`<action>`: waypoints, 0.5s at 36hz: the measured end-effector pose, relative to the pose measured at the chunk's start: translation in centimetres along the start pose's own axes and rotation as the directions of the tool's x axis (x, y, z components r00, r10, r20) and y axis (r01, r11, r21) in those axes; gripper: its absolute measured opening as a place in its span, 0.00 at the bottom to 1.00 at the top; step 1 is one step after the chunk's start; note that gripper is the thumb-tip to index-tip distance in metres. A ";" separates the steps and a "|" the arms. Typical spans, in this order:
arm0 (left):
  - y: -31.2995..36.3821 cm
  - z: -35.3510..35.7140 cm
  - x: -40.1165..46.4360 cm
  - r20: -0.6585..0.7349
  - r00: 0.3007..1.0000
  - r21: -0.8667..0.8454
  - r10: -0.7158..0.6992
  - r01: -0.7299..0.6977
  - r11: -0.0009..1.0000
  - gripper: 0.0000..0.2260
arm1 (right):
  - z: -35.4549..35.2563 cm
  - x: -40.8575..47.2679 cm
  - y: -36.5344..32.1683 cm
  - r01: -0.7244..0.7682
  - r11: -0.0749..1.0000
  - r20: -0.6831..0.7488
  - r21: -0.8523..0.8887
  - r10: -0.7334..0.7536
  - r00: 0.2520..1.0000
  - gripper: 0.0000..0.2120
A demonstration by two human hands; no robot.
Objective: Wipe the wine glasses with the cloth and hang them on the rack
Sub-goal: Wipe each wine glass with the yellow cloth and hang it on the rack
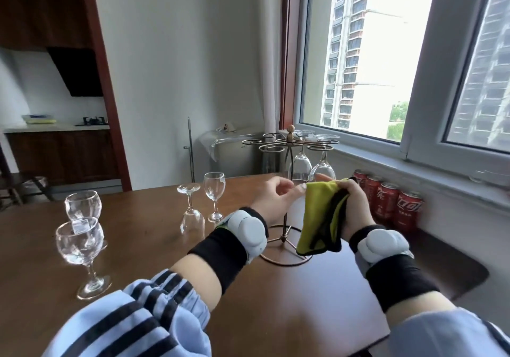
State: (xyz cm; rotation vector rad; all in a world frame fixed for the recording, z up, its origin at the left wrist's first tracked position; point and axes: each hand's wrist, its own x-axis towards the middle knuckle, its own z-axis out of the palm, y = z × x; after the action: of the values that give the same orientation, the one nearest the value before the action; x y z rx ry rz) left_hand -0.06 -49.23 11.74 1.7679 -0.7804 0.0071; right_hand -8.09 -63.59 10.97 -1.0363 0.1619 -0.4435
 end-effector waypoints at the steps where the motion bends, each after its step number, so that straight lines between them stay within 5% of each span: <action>1: -0.3 0.1 -0.1 0.046 0.998 0.036 -0.039 0.037 0.999 0.13 | 0.3 -0.1 0.4 -0.016 1.000 0.022 -0.003 0.016 1.000 0.22; 6: -2.3 -1.7 -2.3 0.132 0.989 0.077 -0.073 0.063 0.995 0.11 | 3.3 -1.3 3.1 -0.090 0.996 0.092 0.008 0.089 0.992 0.22; 10: -3.1 -5.2 -3.8 0.030 0.999 0.024 -0.036 0.035 0.999 0.03 | 5.5 -2.1 5.3 -0.152 0.988 0.230 0.027 0.142 0.963 0.24; 18: -3.3 -12.2 -6.4 -0.187 0.982 0.011 -0.028 0.031 0.999 0.09 | 8.7 -2.8 8.5 -0.300 0.954 0.362 -0.014 0.285 0.887 0.20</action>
State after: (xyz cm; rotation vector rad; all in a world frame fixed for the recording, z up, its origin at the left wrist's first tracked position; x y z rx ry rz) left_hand 1.19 -35.21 10.78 1.7628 -0.6187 0.1573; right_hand -5.30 -51.86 7.84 -1.0136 -0.0219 0.0234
